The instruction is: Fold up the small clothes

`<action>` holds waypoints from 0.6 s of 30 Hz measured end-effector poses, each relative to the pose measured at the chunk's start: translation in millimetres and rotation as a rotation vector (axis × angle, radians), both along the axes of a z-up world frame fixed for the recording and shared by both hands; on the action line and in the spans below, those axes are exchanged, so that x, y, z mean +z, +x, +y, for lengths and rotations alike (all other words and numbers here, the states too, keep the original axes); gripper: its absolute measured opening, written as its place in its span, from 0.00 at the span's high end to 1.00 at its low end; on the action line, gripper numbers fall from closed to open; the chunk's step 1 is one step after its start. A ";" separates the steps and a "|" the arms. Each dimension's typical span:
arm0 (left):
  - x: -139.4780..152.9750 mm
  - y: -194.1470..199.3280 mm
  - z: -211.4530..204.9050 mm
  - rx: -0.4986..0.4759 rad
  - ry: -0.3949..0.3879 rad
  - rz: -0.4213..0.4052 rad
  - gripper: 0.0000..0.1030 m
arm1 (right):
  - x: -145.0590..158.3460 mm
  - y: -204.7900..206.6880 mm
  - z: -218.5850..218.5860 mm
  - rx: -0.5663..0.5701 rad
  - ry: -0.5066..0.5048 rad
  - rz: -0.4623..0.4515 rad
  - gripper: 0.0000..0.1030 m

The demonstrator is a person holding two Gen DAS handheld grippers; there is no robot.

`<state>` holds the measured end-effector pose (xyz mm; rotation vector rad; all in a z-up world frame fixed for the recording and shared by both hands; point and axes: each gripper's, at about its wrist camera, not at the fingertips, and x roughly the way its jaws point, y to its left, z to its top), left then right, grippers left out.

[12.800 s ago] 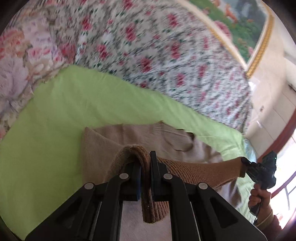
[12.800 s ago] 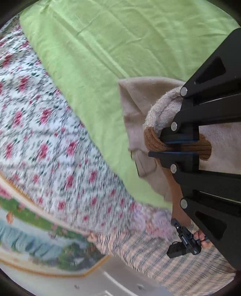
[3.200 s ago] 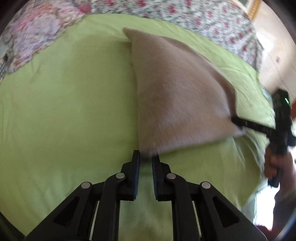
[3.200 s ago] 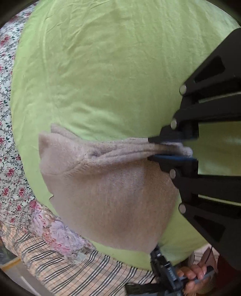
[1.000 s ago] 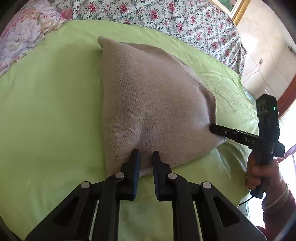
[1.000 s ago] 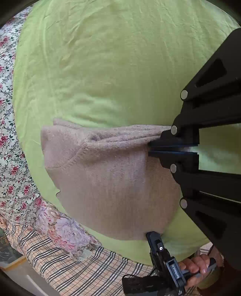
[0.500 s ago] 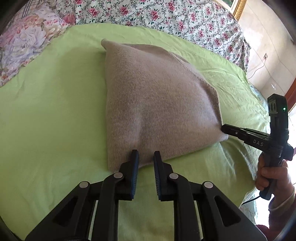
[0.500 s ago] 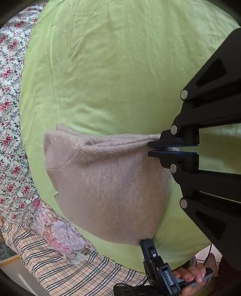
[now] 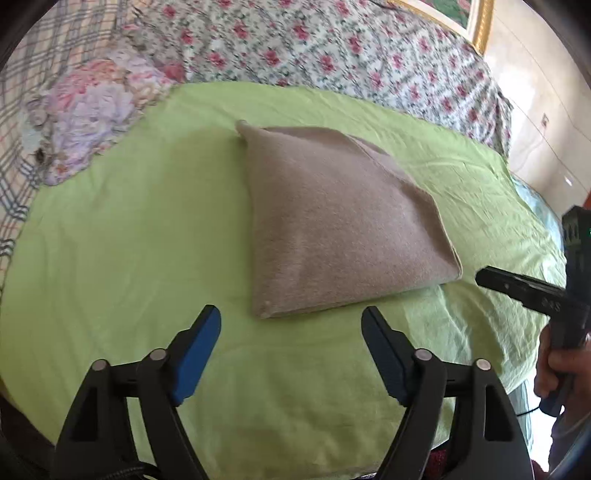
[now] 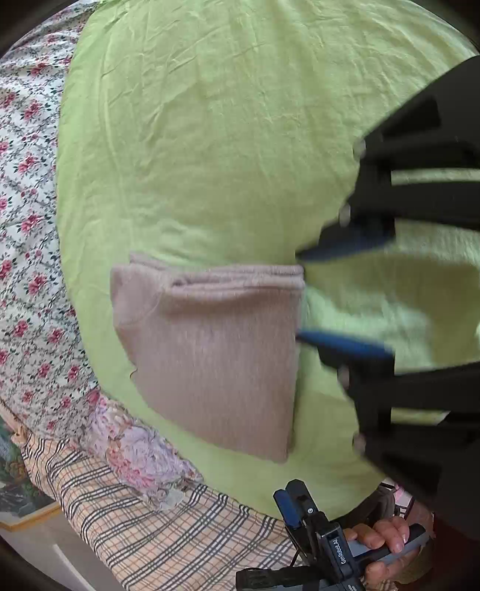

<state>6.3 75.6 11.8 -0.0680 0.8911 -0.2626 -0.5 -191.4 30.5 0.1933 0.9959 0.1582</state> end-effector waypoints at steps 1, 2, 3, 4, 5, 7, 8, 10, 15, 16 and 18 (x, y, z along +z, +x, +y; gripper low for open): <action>1.5 -2.5 1.7 0.006 0.000 0.000 0.22 | 1.2 -1.0 2.6 0.007 -0.004 -0.004 0.48; 2.1 -3.4 3.8 0.010 0.000 0.002 0.22 | 2.1 -2.2 5.6 0.013 -0.007 -0.003 0.47; 2.4 -4.8 5.4 0.016 0.000 0.003 0.22 | 2.6 -3.0 8.5 0.020 -0.008 -0.001 0.46; 2.5 -5.8 7.0 0.022 0.000 0.006 0.22 | 2.7 -3.8 10.3 0.024 -0.006 0.001 0.43; 2.4 -6.0 9.1 0.026 -0.003 0.010 0.22 | 3.2 -4.7 12.6 0.033 -0.003 0.002 0.42; 3.4 -6.8 11.6 0.033 -0.005 0.012 0.22 | 4.2 -4.4 16.5 0.047 -0.007 0.004 0.39; 4.5 -6.5 13.5 0.035 -0.003 0.008 0.22 | 4.7 -4.8 19.0 0.052 -0.012 0.006 0.39; 7.1 -7.3 15.1 0.041 0.006 -0.001 0.22 | 6.9 -4.1 22.8 0.065 -0.021 0.003 0.36; 15.1 -9.0 19.2 0.054 0.050 -0.029 0.20 | 13.6 -5.5 29.7 0.077 -0.021 -0.013 0.27; 15.8 -8.7 20.1 0.056 0.059 -0.026 0.20 | 13.9 -5.1 29.6 0.080 -0.021 -0.013 0.26; 15.8 -7.7 21.7 0.059 0.063 -0.019 0.20 | 14.5 -5.7 31.3 0.084 -0.023 -0.014 0.25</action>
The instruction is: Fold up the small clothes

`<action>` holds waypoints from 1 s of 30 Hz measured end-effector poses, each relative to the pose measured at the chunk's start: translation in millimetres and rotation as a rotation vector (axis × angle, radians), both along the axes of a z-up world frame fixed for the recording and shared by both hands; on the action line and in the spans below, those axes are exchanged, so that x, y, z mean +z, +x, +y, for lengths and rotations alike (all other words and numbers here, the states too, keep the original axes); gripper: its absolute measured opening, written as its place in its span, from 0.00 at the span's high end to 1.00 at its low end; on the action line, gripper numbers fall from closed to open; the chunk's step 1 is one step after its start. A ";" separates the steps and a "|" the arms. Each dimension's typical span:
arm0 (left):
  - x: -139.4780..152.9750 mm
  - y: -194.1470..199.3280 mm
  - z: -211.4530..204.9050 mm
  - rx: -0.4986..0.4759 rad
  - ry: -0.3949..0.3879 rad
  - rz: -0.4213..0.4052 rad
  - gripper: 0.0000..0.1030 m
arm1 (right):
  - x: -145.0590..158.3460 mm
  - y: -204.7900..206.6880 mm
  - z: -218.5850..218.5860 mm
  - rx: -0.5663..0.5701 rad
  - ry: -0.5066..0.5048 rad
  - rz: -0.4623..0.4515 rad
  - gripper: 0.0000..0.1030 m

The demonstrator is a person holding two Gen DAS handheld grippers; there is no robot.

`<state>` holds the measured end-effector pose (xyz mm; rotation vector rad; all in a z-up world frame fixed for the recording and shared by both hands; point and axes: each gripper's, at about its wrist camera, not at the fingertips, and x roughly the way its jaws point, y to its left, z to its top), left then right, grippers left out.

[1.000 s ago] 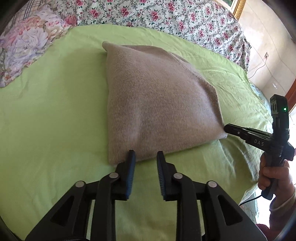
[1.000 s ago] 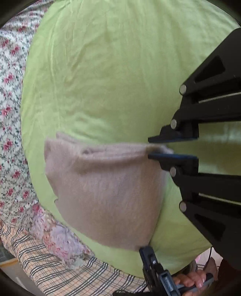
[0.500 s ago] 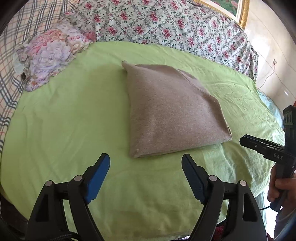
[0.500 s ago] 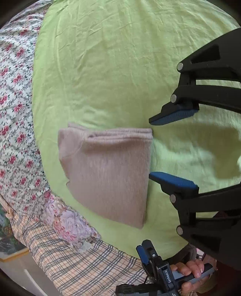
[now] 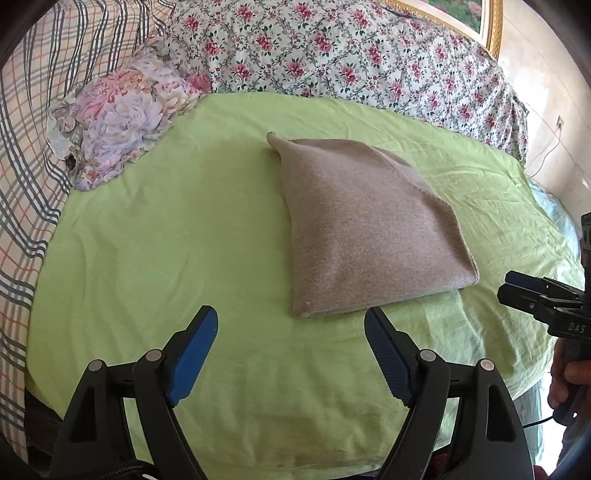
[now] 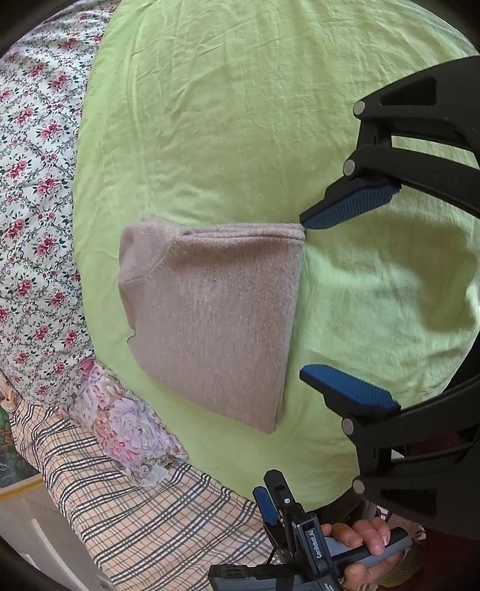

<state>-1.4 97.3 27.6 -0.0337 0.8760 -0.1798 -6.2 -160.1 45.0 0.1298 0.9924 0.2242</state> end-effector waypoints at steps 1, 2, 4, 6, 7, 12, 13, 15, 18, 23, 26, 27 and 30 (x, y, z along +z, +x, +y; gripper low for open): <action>-0.4 -0.1 1.3 0.003 -0.001 0.002 0.20 | 0.1 -0.2 1.1 0.002 -0.004 -0.001 0.25; -0.9 0.1 1.2 0.004 -0.004 0.005 0.20 | 0.1 -0.8 2.3 0.003 -0.009 0.000 0.25; -2.3 -0.1 0.8 -0.002 -0.008 0.012 0.20 | -0.2 -1.7 2.6 0.005 -0.012 0.003 0.25; -3.8 -1.3 -1.4 -0.004 0.003 0.018 0.20 | -1.4 -3.0 1.2 0.005 -0.009 0.006 0.24; -4.4 -1.5 -2.9 -0.010 0.010 0.023 0.20 | -1.9 -3.7 0.9 0.004 -0.008 0.007 0.23; -6.7 -0.6 -9.6 -0.030 0.055 0.030 0.19 | -4.1 -0.2 0.6 0.012 -0.019 0.015 0.21; -7.2 1.1 -11.0 -0.030 0.060 0.035 0.19 | -4.3 1.6 0.2 0.011 -0.020 0.016 0.21; -6.9 5.7 -14.2 -0.022 0.078 0.046 0.19 | -4.6 6.2 -0.6 0.008 -0.015 0.015 0.20; -5.7 13.7 -19.9 -0.011 0.132 0.045 0.19 | -3.6 13.7 0.5 0.006 -0.018 0.009 0.19; -7.2 26.7 -24.9 -0.007 0.171 0.055 0.19 | -5.2 25.1 2.9 0.012 -0.018 0.014 0.17; -7.3 32.8 -27.8 -0.007 0.183 0.058 0.19 | -6.1 30.5 3.9 0.015 -0.003 0.014 0.16; -7.5 34.4 -28.5 -0.006 0.185 0.059 0.19 | -6.8 32.4 4.0 0.017 -0.001 0.017 0.16; -9.1 40.2 -31.2 0.002 0.209 0.066 0.19 | -9.0 36.7 7.4 0.027 -0.002 0.025 0.16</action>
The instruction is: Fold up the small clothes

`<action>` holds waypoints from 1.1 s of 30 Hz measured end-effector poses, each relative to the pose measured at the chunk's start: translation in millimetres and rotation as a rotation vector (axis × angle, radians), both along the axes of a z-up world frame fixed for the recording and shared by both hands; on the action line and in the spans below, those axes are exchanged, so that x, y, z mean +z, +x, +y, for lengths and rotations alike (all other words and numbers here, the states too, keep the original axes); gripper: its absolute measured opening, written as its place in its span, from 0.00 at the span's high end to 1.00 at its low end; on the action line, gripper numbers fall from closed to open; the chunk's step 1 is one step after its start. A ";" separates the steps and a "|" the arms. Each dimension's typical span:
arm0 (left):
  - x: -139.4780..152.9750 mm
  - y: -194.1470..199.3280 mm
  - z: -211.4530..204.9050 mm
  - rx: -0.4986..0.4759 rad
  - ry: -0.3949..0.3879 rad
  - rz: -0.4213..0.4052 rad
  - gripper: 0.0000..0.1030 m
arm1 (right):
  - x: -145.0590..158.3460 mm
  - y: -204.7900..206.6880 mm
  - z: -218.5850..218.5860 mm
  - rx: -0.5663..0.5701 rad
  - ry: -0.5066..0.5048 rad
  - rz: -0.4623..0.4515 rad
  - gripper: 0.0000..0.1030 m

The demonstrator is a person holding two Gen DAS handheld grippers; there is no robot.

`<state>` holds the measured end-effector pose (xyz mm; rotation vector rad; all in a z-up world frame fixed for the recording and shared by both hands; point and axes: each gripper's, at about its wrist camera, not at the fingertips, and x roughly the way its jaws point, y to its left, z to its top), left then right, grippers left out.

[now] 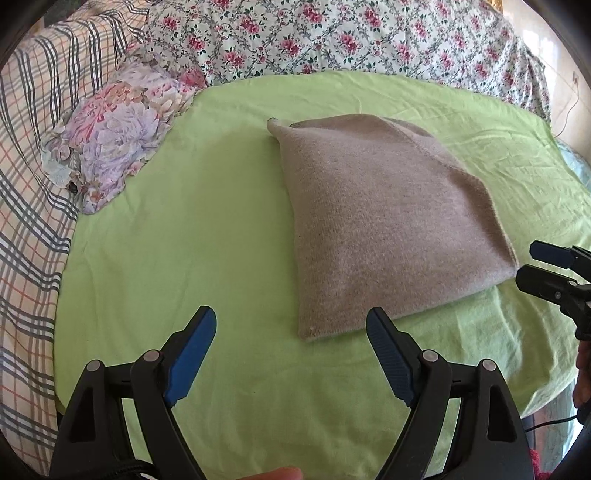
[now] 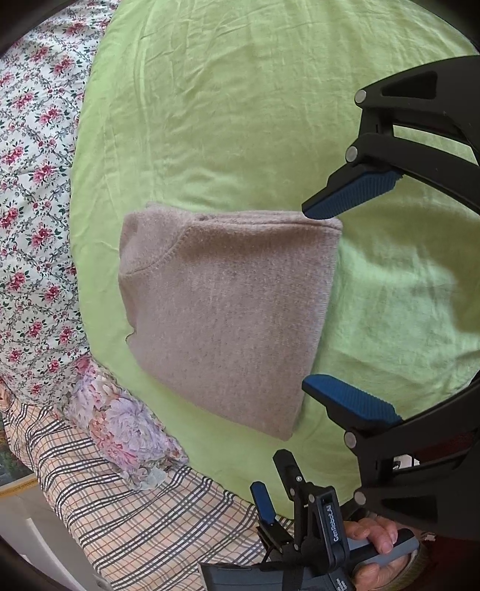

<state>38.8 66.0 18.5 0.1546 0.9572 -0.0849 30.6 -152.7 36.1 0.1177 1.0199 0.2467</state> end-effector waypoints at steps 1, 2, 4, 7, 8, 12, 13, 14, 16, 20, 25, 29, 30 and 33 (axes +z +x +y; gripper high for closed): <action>-0.4 1.6 -0.1 -0.001 0.000 0.003 0.19 | 0.0 1.2 0.6 0.004 0.000 0.000 0.16; -0.7 2.9 -0.4 -0.003 -0.004 0.007 0.19 | -0.2 1.7 1.9 0.007 -0.003 0.002 0.16; -0.6 5.7 -0.1 -0.001 -0.009 0.014 0.19 | -0.4 4.2 3.1 0.012 -0.008 0.008 0.16; 1.7 8.8 0.5 -0.001 -0.026 0.015 0.19 | 0.3 3.0 7.9 0.004 -0.009 0.006 0.16; 3.0 9.6 0.4 -0.002 -0.033 0.013 0.19 | 1.2 4.4 8.0 0.004 -0.009 0.004 0.16; 10.5 13.6 3.0 -0.004 -0.071 -0.008 0.18 | 6.2 12.4 7.6 0.000 0.001 -0.007 0.16; 12.3 15.4 4.4 0.001 -0.080 -0.011 0.18 | 7.4 14.8 7.2 -0.003 -0.001 -0.011 0.16; 13.6 17.5 5.6 0.005 -0.087 -0.012 0.18 | 8.4 16.9 6.6 -0.005 -0.002 -0.015 0.16; 14.9 21.1 7.2 0.009 -0.092 -0.012 0.18 | 9.5 21.3 5.2 -0.010 0.000 -0.019 0.16; 16.4 29.8 7.6 0.018 -0.074 -0.014 0.18 | 10.8 30.9 3.0 -0.013 0.001 -0.022 0.16; 16.7 35.1 4.7 0.027 -0.055 -0.015 0.18 | 13.2 41.3 0.5 -0.017 0.001 -0.024 0.16; 17.3 39.7 1.1 0.024 -0.051 -0.013 0.18 | 15.0 47.6 -1.6 -0.028 0.003 -0.023 0.16; 17.6 39.9 -0.1 0.023 -0.052 -0.013 0.18 | 15.8 48.6 -1.9 -0.029 0.007 -0.023 0.16; 17.9 42.8 -2.3 0.021 -0.048 -0.014 0.18 | 16.7 50.3 -1.1 -0.026 0.010 -0.024 0.16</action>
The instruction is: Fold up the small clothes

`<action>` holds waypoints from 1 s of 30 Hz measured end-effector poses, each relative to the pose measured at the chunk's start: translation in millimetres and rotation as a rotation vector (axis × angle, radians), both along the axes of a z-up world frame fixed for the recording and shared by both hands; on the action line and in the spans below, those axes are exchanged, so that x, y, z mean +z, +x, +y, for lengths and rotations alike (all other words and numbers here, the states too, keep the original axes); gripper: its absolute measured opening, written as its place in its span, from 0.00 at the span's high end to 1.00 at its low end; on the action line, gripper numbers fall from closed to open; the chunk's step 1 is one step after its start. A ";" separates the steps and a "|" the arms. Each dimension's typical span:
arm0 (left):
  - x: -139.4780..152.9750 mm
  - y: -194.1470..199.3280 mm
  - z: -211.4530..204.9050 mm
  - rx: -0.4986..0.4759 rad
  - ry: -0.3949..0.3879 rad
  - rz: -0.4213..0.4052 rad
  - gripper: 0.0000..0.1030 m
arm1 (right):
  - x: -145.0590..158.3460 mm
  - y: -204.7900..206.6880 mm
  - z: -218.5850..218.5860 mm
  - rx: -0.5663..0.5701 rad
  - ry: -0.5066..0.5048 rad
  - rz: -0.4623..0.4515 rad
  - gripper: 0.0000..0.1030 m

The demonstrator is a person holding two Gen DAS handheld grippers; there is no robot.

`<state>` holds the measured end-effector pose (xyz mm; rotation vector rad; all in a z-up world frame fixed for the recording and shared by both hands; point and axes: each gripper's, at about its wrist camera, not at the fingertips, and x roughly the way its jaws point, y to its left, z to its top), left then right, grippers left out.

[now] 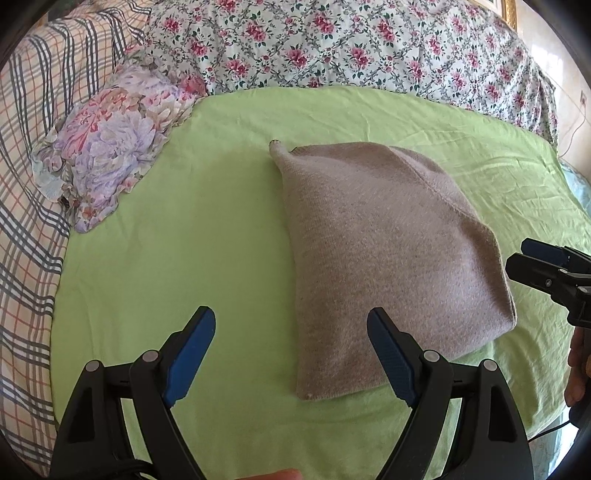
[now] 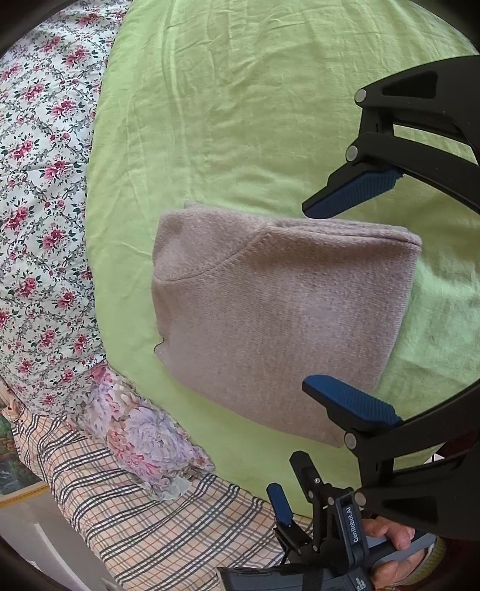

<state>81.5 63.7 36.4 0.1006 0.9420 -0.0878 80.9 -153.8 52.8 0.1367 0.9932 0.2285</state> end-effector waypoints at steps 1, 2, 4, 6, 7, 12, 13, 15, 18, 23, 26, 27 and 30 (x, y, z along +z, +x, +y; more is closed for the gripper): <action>-0.2 0.6 -0.7 -0.001 0.000 0.001 0.18 | 0.0 -0.7 0.9 -0.001 0.000 0.001 0.16; -0.2 1.5 -1.5 -0.002 -0.001 0.002 0.18 | -0.1 0.4 0.7 0.001 0.002 0.004 0.16; 0.0 3.0 -2.5 -0.006 -0.001 0.002 0.18 | -0.7 1.9 1.5 0.009 0.004 0.012 0.16; 0.0 4.0 -4.4 -0.011 -0.002 0.003 0.18 | -1.7 1.3 4.0 0.017 0.001 0.020 0.16; 0.0 4.6 -5.3 -0.013 -0.002 0.003 0.18 | -2.5 1.4 4.5 0.021 0.000 0.023 0.16; -0.2 8.8 -6.4 -0.023 -0.002 0.006 0.18 | -5.6 0.5 7.7 0.032 -0.005 0.041 0.16; -0.2 8.5 -6.5 -0.022 -0.002 0.005 0.18 | -6.1 0.3 8.1 0.031 -0.005 0.044 0.16; -0.4 8.9 -7.9 -0.023 0.002 0.005 0.18 | -6.6 0.1 7.9 0.027 -0.006 0.048 0.16; 0.3 8.2 -9.6 -0.027 0.006 0.001 0.18 | -6.1 1.3 5.9 0.026 -0.001 0.050 0.16; 2.0 10.1 -9.4 -0.032 0.011 -0.007 0.17 | -5.5 1.7 5.5 0.025 -0.002 0.050 0.16; 4.0 9.8 -9.2 -0.032 0.009 -0.016 0.17 | -5.5 1.2 5.8 0.025 -0.001 0.050 0.16; 4.4 9.4 -9.3 -0.031 0.010 -0.019 0.17 | -5.2 0.8 6.2 0.028 0.000 0.049 0.16; 5.4 9.3 -9.9 -0.033 0.013 -0.023 0.17 | -4.4 2.1 6.0 0.038 0.000 0.049 0.16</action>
